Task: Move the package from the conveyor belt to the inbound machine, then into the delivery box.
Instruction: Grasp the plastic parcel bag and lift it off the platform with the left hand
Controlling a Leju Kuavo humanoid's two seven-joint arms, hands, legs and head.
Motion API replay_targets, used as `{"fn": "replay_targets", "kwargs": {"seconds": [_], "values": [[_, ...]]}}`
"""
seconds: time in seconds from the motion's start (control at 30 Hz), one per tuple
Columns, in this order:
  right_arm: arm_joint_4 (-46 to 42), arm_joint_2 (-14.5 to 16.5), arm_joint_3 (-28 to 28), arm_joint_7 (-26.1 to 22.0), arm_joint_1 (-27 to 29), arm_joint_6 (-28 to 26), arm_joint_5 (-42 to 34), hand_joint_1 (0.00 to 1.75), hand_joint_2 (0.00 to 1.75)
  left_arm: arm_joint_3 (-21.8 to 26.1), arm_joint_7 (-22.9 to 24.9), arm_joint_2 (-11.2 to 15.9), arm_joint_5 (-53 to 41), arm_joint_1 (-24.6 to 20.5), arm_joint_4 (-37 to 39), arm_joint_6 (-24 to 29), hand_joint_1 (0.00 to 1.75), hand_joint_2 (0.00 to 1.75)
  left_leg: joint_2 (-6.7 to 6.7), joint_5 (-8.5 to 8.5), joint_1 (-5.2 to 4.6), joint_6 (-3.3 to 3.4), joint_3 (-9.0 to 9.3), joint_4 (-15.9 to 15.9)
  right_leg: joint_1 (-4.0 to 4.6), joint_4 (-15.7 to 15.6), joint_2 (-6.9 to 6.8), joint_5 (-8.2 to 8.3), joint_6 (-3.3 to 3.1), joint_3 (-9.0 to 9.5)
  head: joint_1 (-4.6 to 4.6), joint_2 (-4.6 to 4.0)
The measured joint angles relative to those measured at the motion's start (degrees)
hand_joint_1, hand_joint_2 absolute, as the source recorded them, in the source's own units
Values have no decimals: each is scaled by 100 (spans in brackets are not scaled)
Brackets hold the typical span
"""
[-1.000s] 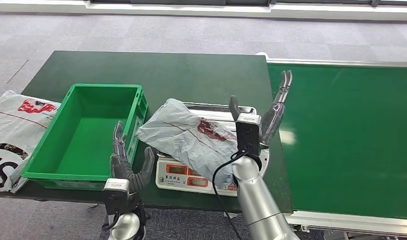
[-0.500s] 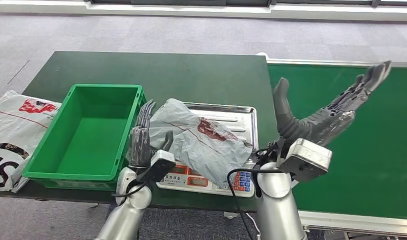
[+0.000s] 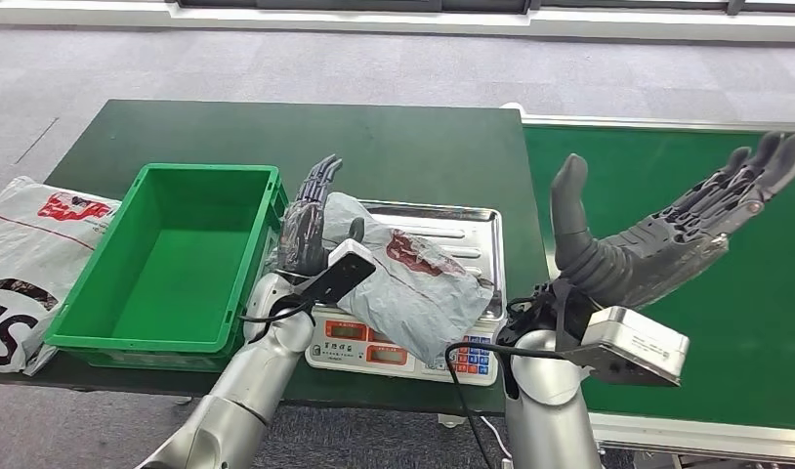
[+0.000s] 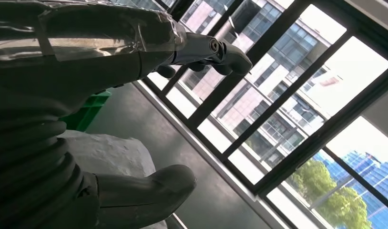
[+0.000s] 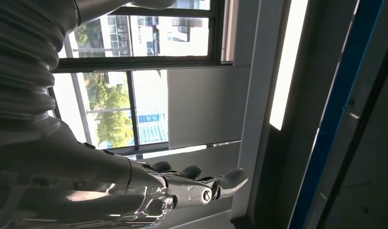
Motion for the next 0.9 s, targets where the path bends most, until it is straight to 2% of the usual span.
{"fn": "replay_targets", "kwargs": {"seconds": [0.17, 0.4, 0.63, 0.9], "values": [[1, -6, 0, 0, 5, 0, -25, 0, 175, 0, 79, -126, 2, -402, 625, -462, 0, 175, 1, 0, 0, 0, 1, 0, -1, 0, 1, 2, 0, 0, -1, 0], [2, -12, 0, 0, 19, 0, -19, 0, 175, 0, 310, -192, -273, -705, 1360, -583, 0, 175, 2, 0, 0, 0, 1, 0, 1, 0, 2, 2, 0, -2, -1, 0], [3, -23, 13, 2, 51, 0, 9, 0, 175, -32, 514, -257, -582, -804, 2054, -676, 0, 175, 2, 0, 0, 0, -1, 0, 0, 0, 1, 1, 0, -2, 0, 0], [8, -27, 70, 8, 55, 2, 67, 0, 175, -383, 1422, -175, -1593, -910, 2530, -926, 0, 175, 1, 0, 0, 0, 0, 0, 1, 0, 1, 1, 0, 2, -1, 0]]}}
